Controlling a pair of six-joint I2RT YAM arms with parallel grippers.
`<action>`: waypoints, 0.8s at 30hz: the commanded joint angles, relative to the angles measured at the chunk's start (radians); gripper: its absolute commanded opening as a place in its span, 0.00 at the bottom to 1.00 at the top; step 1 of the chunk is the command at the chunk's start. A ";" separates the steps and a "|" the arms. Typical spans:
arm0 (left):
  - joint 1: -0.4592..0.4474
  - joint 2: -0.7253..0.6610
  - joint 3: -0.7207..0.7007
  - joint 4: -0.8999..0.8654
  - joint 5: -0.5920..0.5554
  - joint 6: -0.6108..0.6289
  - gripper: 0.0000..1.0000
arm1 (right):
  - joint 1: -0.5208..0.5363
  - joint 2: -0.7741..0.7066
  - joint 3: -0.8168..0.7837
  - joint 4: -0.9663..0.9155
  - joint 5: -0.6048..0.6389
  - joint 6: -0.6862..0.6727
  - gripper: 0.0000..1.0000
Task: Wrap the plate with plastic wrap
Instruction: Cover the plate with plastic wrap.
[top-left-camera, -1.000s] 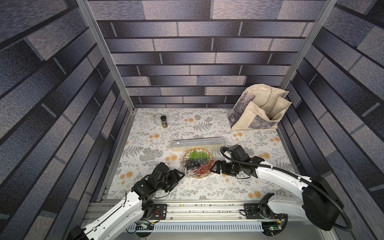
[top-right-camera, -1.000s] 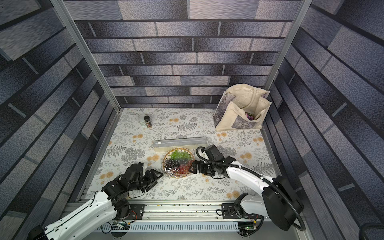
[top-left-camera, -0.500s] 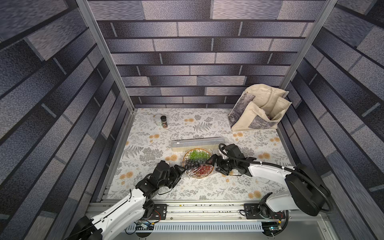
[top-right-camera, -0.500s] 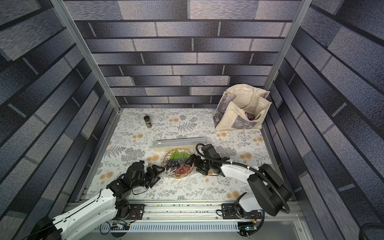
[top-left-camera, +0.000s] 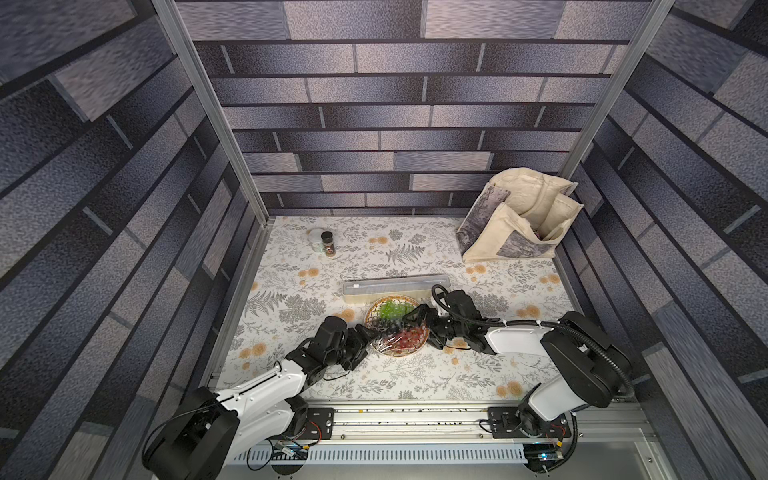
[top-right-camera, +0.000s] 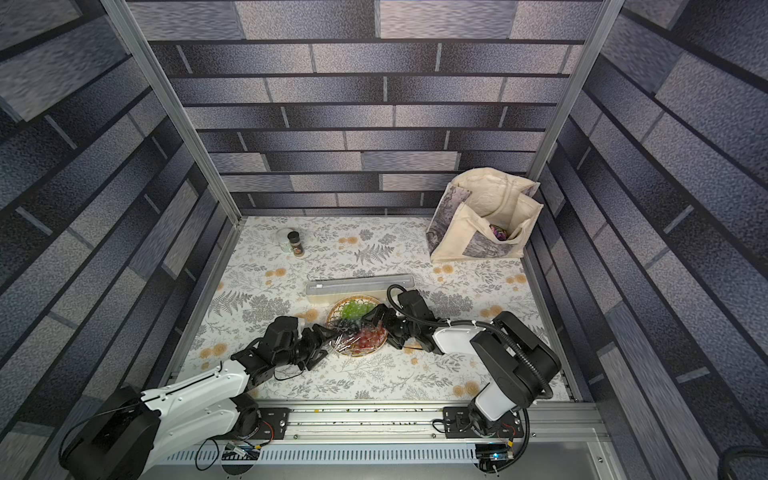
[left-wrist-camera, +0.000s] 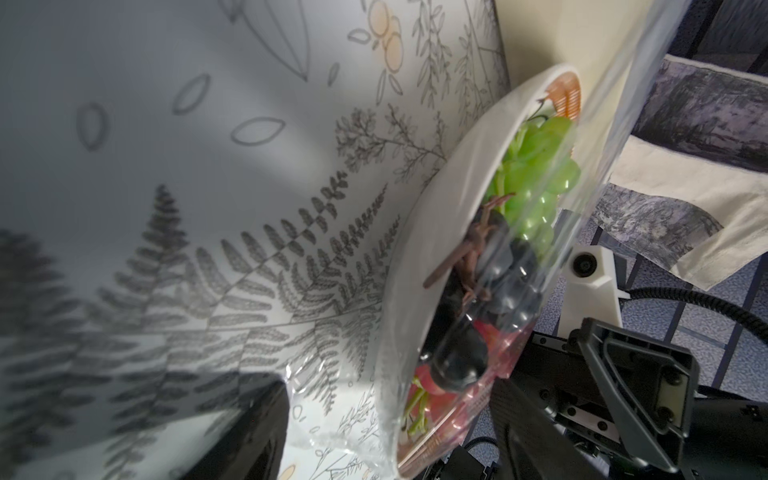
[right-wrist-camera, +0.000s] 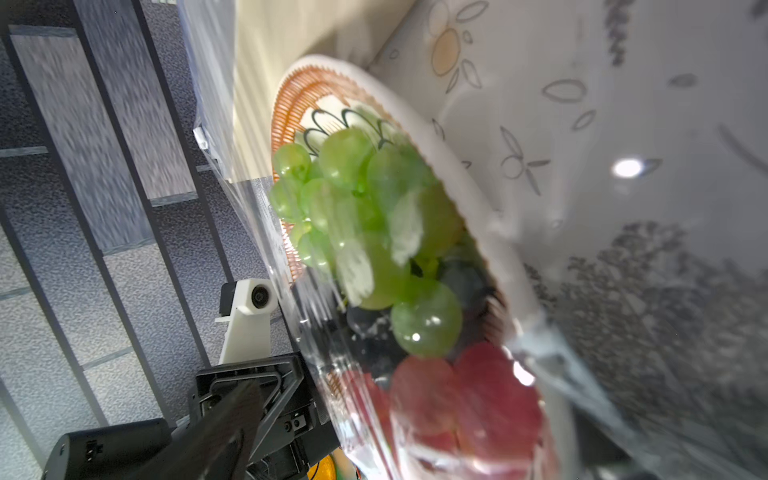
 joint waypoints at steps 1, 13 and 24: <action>-0.003 0.064 0.044 0.094 0.030 0.022 0.79 | 0.012 0.019 -0.029 0.146 -0.004 0.071 1.00; -0.014 0.119 0.069 0.140 -0.005 0.014 0.79 | -0.005 -0.147 -0.037 -0.227 0.089 -0.071 1.00; -0.003 0.104 0.076 0.115 0.033 0.023 0.79 | 0.012 -0.168 -0.029 -0.280 0.059 -0.057 1.00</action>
